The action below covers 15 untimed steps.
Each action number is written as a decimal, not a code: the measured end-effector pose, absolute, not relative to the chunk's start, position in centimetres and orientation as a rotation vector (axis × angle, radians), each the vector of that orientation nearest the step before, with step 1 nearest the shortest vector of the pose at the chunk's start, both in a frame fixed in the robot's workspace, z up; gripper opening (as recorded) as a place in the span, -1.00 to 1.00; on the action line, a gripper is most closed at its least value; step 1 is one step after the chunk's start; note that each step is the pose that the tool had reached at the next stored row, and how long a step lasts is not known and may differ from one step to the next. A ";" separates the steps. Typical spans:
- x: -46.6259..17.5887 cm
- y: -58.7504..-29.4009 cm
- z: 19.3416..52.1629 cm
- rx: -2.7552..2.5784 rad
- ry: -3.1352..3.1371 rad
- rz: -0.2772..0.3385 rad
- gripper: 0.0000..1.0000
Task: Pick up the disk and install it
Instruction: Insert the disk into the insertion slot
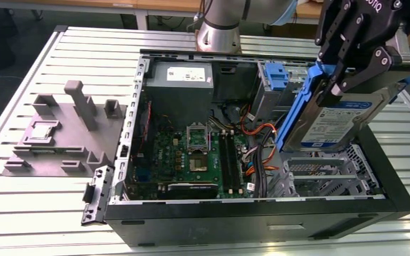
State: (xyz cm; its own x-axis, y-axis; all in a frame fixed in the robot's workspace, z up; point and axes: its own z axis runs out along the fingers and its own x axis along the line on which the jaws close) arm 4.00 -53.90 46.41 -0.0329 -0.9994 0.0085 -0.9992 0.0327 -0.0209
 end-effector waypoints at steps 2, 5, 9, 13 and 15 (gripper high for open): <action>4.2 -53.9 46.4 -2.179 2.251 -0.033 -0.26; 4.5 -53.9 46.3 -2.179 2.251 -0.033 -0.26; 4.7 -54.1 46.1 -2.178 2.251 -0.033 -0.26; 5.1 -54.1 45.9 -2.177 2.254 -0.034 -0.26; 5.2 -54.1 45.8 -2.177 2.254 -0.034 -0.26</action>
State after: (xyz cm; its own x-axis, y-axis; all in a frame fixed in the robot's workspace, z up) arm 5.24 -54.12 45.84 -0.0351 -0.9993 0.0095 -0.9992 0.0349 -0.0210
